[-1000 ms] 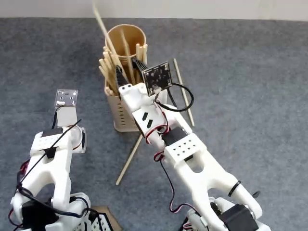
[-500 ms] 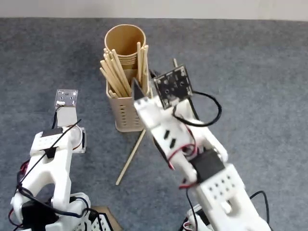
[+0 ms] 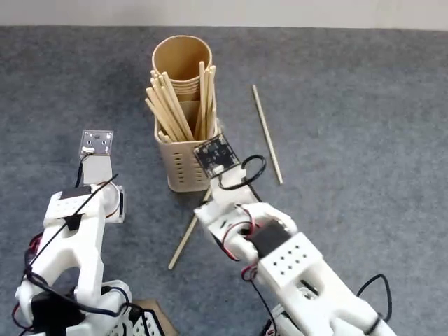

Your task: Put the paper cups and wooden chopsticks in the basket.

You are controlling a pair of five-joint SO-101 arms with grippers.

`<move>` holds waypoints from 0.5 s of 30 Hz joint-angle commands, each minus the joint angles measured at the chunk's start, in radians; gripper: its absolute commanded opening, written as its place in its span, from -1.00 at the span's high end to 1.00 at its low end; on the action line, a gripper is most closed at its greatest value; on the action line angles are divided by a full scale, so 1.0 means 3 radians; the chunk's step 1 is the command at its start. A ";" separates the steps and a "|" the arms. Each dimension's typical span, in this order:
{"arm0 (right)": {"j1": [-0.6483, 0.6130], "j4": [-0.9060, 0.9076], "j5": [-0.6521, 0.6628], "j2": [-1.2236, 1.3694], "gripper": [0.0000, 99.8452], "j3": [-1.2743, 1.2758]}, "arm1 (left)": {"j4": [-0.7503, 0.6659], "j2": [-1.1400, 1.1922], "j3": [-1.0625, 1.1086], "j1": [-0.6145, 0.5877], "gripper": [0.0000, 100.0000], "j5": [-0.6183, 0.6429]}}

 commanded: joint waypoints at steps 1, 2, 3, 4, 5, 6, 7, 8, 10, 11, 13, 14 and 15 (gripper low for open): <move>-0.0033 -0.0315 -0.0471 0.0294 0.71 -0.0008 | -0.0061 0.0008 -0.0008 0.0084 0.69 -0.0041; -0.0033 -0.0386 -0.0660 0.0401 0.71 -0.0003 | -0.0061 0.0008 -0.0008 0.0084 0.69 -0.0041; -0.0033 -0.0442 -0.0859 0.0514 0.70 -0.0003 | -0.0061 0.0008 -0.0008 0.0084 0.69 -0.0041; -0.0033 -0.0499 -0.1023 0.0621 0.70 -0.0008 | -0.0061 0.0008 -0.0008 0.0084 0.69 -0.0041; -0.0033 -0.0560 -0.1166 0.0734 0.70 -0.0008 | -0.0061 0.0008 -0.0008 0.0084 0.69 -0.0041; -0.0033 -0.0596 -0.1289 0.0831 0.70 -0.0008 | -0.0061 0.0008 -0.0008 0.0084 0.69 -0.0041; -0.0033 -0.0596 -0.1381 0.0908 0.70 -0.0003 | -0.0061 0.0008 -0.0008 0.0084 0.69 -0.0041; -0.0038 -0.0606 -0.1437 0.1005 0.70 -0.0003 | -0.0061 0.0008 -0.0008 0.0084 0.69 -0.0041; -0.0038 -0.0621 -0.1453 0.1179 0.70 -0.0003 | -0.0061 0.0008 -0.0008 0.0084 0.69 -0.0041; -0.0038 -0.0621 -0.1458 0.1235 0.70 -0.0008 | -0.0061 0.0008 -0.0008 0.0084 0.69 -0.0041; -0.0038 -0.0621 -0.1463 0.1353 0.70 -0.0018 | -0.0061 0.0008 -0.0008 0.0084 0.69 -0.0041; -0.0038 -0.0621 -0.1463 0.1414 0.70 -0.0028 | -0.0061 0.0008 -0.0008 0.0084 0.69 -0.0041; -0.0038 -0.0621 -0.1463 0.1465 0.70 -0.0028 | -0.0061 0.0008 -0.0008 0.0084 0.69 -0.0041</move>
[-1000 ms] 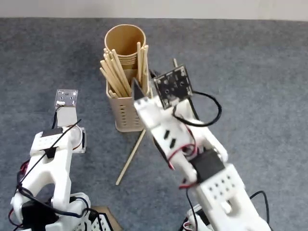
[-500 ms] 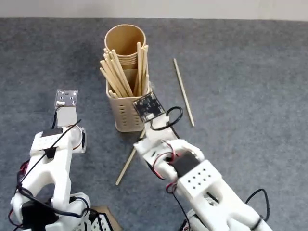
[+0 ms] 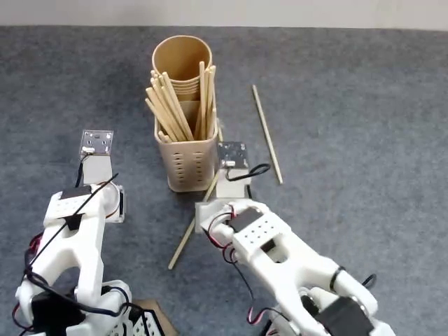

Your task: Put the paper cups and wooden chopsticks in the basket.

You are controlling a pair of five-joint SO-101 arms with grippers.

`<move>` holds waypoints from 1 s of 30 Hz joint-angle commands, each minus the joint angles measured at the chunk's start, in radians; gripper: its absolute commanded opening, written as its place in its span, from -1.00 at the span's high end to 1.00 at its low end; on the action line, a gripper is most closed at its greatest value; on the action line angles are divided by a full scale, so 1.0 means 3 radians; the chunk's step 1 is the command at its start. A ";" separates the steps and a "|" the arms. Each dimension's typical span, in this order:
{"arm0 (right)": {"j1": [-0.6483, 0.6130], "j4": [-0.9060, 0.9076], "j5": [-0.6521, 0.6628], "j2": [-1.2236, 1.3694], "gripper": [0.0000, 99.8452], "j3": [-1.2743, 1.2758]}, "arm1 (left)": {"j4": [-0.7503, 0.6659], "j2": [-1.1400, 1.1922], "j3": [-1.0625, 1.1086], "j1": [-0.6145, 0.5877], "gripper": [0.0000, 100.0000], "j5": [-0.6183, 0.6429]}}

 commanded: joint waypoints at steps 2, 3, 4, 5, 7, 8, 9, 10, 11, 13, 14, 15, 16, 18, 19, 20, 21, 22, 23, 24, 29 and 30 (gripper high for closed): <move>-0.0028 -0.0033 -0.0051 0.0182 0.71 -0.0043 | -0.0061 0.0008 -0.0008 0.0084 0.69 -0.0041; -0.0028 -0.0033 -0.0051 0.0233 0.71 -0.0043 | -0.0061 0.0008 -0.0008 0.0084 0.69 -0.0041; -0.0028 -0.0033 -0.0051 0.0284 0.71 -0.0043 | -0.0061 0.0008 -0.0008 0.0084 0.69 -0.0041; -0.0028 -0.0033 -0.0046 0.0345 0.71 -0.0049 | -0.0061 0.0008 -0.0008 0.0084 0.69 -0.0041; -0.0013 -0.0033 -0.0041 0.0427 0.71 -0.0049 | -0.0061 0.0008 -0.0008 0.0084 0.69 -0.0041; -0.0013 -0.0033 -0.0041 0.0442 0.71 -0.0054 | -0.0061 0.0008 -0.0008 0.0084 0.69 -0.0041; -0.0018 -0.0033 -0.0041 0.0432 0.71 -0.0059 | -0.0061 0.0008 -0.0008 0.0084 0.69 -0.0041; -0.0028 -0.0033 -0.0041 0.0407 0.71 -0.0069 | -0.0061 0.0008 -0.0008 0.0084 0.69 -0.0041; -0.0033 -0.0033 -0.0036 0.0381 0.71 -0.0095 | -0.0061 0.0008 -0.0008 0.0084 0.69 -0.0041; -0.0033 -0.0033 -0.0031 0.0299 0.71 -0.0115 | -0.0061 0.0008 -0.0008 0.0084 0.69 -0.0041; -0.0033 -0.0033 -0.0031 0.0233 0.71 -0.0110 | -0.0061 0.0008 -0.0008 0.0084 0.69 -0.0041; -0.0033 -0.0033 -0.0036 0.0161 0.71 -0.0100 | -0.0061 0.0008 -0.0008 0.0084 0.69 -0.0041; -0.0033 -0.0033 -0.0046 0.0074 0.71 -0.0100 | -0.0061 0.0008 -0.0008 0.0084 0.69 -0.0041; -0.0033 -0.0033 -0.0051 -0.0136 0.73 -0.0090 | -0.0061 0.0008 -0.0008 0.0084 0.69 -0.0041; -0.0033 -0.0033 -0.0061 -0.0233 0.79 -0.0079 | -0.0061 0.0008 -0.0008 0.0084 0.69 -0.0041; -0.0028 -0.0033 -0.0123 -0.0315 0.86 -0.0043 | -0.0061 0.0008 -0.0008 0.0084 0.69 -0.0041; -0.0028 -0.0038 -0.0210 -0.0396 0.94 0.0008 | -0.0061 0.0008 -0.0008 0.0084 0.69 -0.0041; -0.0028 -0.0038 -0.0327 -0.0478 1.00 0.0038 | -0.0061 0.0008 -0.0008 0.0084 0.69 -0.0041; -0.0033 -0.0038 -0.0394 -0.0545 0.99 0.0059 | -0.0061 0.0008 -0.0008 0.0084 0.69 -0.0041; -0.0033 -0.0038 -0.0399 -0.0601 0.97 0.0074 | -0.0061 0.0008 -0.0008 0.0084 0.69 -0.0041; -0.0202 -0.0079 -0.0384 -0.0667 0.97 0.0090 | -0.0061 0.0008 -0.0008 0.0084 0.69 -0.0041; -0.0263 -0.0171 -0.0384 -0.0667 0.97 0.0100 | -0.0061 0.0008 -0.0008 0.0084 0.69 -0.0041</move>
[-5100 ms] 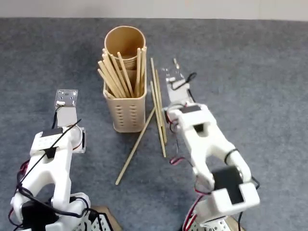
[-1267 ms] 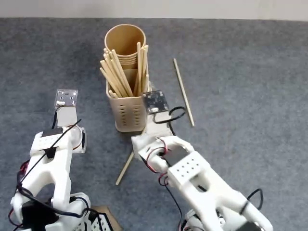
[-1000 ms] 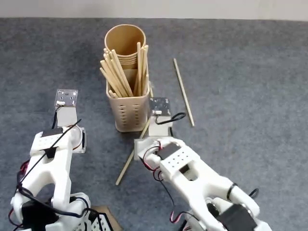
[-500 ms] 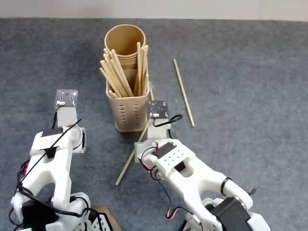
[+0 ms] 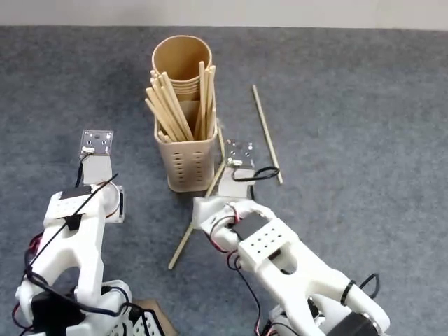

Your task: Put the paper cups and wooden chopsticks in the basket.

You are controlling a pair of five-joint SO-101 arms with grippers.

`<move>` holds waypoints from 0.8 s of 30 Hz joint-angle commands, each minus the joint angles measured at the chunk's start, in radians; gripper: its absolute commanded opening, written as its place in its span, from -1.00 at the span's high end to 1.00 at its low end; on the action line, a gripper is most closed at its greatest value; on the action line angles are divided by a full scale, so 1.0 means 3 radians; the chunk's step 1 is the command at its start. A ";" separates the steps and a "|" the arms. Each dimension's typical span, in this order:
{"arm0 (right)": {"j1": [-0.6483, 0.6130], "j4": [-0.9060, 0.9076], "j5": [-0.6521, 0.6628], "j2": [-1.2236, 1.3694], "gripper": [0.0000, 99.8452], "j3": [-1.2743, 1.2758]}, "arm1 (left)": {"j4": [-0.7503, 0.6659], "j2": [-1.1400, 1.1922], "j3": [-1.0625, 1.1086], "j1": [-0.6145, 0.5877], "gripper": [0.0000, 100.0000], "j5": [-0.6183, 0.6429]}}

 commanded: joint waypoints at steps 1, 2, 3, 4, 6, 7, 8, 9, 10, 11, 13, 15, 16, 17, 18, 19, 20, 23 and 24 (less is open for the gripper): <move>-0.0197 -0.0233 -0.0036 -0.0115 0.97 0.0049 | -0.0061 0.0008 -0.0008 0.0084 0.69 -0.0041; -0.0248 -0.0340 -0.0036 -0.0115 0.97 0.0146 | -0.0061 0.0008 -0.0008 0.0084 0.69 -0.0041; -0.0299 -0.0499 -0.0036 -0.0115 0.97 0.0243 | -0.0061 0.0008 -0.0008 0.0084 0.69 -0.0041; -0.0366 -0.0683 -0.0036 -0.0115 0.97 0.0335 | -0.0061 0.0008 -0.0008 0.0084 0.69 -0.0041; -0.0458 -0.1087 -0.0031 -0.0115 0.97 0.0570 | -0.0061 0.0008 -0.0008 0.0084 0.69 -0.0041; -0.0488 -0.1286 -0.0031 -0.0115 0.97 0.0683 | -0.0061 0.0008 -0.0008 0.0084 0.69 -0.0041; -0.0504 -0.1470 -0.0031 -0.0115 0.97 0.0790 | -0.0061 0.0008 -0.0008 0.0084 0.69 -0.0041; -0.0504 -0.1603 -0.0031 -0.0115 0.97 0.0872 | -0.0061 0.0008 -0.0008 0.0084 0.69 -0.0041; -0.0494 -0.1701 -0.0031 -0.0115 0.97 0.0939 | -0.0061 0.0008 -0.0008 0.0084 0.69 -0.0041; -0.0483 -0.1731 -0.0031 -0.0115 0.97 0.1000 | -0.0061 0.0008 -0.0008 0.0084 0.69 -0.0041; -0.0427 -0.1731 -0.0031 -0.0115 0.97 0.1082 | -0.0061 0.0008 -0.0008 0.0084 0.69 -0.0041; -0.0320 -0.1680 0.0077 -0.0110 0.98 0.1128 | -0.0061 0.0008 -0.0008 0.0084 0.69 -0.0041; -0.0258 -0.1578 0.0184 -0.0110 0.98 0.1112 | -0.0061 0.0008 -0.0008 0.0084 0.69 -0.0041; -0.0187 -0.1455 0.0271 -0.0110 0.98 0.1102 | -0.0061 0.0008 -0.0008 0.0084 0.69 -0.0041; -0.0115 -0.1327 0.0307 -0.0120 0.98 0.1097 | -0.0061 0.0008 -0.0008 0.0084 0.69 -0.0041; -0.0054 -0.1194 0.0312 -0.0120 0.98 0.1092 | -0.0061 0.0008 -0.0008 0.0084 0.69 -0.0041; 0.0003 -0.1066 0.0317 -0.0120 0.98 0.1092 | -0.0061 0.0008 -0.0008 0.0084 0.69 -0.0041; 0.0202 -0.0708 0.0317 -0.0130 0.98 0.1082 | -0.0056 0.0008 -0.0008 0.0084 0.69 -0.0041; 0.0263 -0.0652 0.0322 -0.0151 0.99 0.1082 | -0.0056 0.0008 -0.0008 0.0084 0.69 -0.0041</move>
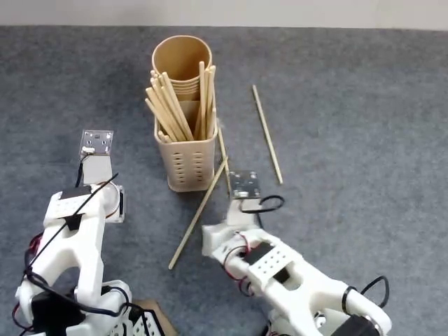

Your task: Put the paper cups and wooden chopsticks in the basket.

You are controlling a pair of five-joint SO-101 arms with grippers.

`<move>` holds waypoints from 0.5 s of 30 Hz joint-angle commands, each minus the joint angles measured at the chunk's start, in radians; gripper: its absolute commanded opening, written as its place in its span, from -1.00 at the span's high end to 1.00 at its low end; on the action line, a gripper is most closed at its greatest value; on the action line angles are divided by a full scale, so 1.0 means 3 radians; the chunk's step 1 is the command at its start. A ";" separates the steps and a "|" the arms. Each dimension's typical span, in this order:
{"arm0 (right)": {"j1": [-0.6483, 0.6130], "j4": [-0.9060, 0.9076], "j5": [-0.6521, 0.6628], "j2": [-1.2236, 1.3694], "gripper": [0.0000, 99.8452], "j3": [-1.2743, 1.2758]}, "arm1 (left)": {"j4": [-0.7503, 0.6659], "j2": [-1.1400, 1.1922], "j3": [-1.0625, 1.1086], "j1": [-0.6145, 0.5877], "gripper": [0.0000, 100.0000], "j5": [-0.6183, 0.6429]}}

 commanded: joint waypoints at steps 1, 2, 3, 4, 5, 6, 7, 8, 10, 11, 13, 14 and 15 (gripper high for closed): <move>0.0263 0.0258 0.0056 -0.0115 0.99 -0.0038 | -0.0051 0.0008 -0.0008 0.0084 0.69 -0.0041; 0.0335 0.0299 0.0061 -0.0115 0.99 -0.0038 | -0.0051 0.0008 -0.0008 0.0084 0.69 -0.0041; 0.0417 0.0320 0.0061 -0.0120 0.99 -0.0038 | -0.0051 0.0008 -0.0018 0.0069 0.69 -0.0041; 0.0514 0.0320 0.0061 -0.0125 0.99 -0.0038 | -0.0046 -0.0008 -0.0038 0.0059 0.69 -0.0041; 0.0627 0.0315 0.0061 -0.0151 0.99 -0.0043 | -0.0046 -0.0023 -0.0043 0.0059 0.69 -0.0036; 0.0724 0.0315 0.0061 -0.0217 0.99 -0.0105 | -0.0026 -0.0043 -0.0074 0.0059 0.69 -0.0036; 0.0811 0.0320 0.0061 -0.0325 0.99 -0.0192 | 0.0113 -0.0079 -0.0156 0.0059 0.69 -0.0036; 0.0887 0.0330 0.0061 -0.0488 0.99 -0.0243 | 0.0332 -0.0120 -0.0263 0.0059 0.68 -0.0031; 0.0974 0.0463 0.0061 -0.0918 0.99 -0.0345 | 0.0834 -0.0217 -0.0575 0.0069 0.68 -0.0020; 0.0979 0.0580 0.0061 -0.1179 0.99 -0.0371 | 0.1089 -0.0274 -0.0770 0.0064 0.68 -0.0015; 0.1000 0.0923 0.0118 -0.1762 0.99 -0.0386 | 0.1601 -0.0396 -0.1189 0.0059 0.68 -0.0015; 0.1046 0.1138 0.0256 -0.2094 0.99 -0.0376 | 0.1872 -0.0453 -0.1414 0.0059 0.68 -0.0015; 0.1133 0.1363 0.0486 -0.2427 0.99 -0.0371 | 0.2158 -0.0494 -0.1665 0.0079 0.68 -0.0015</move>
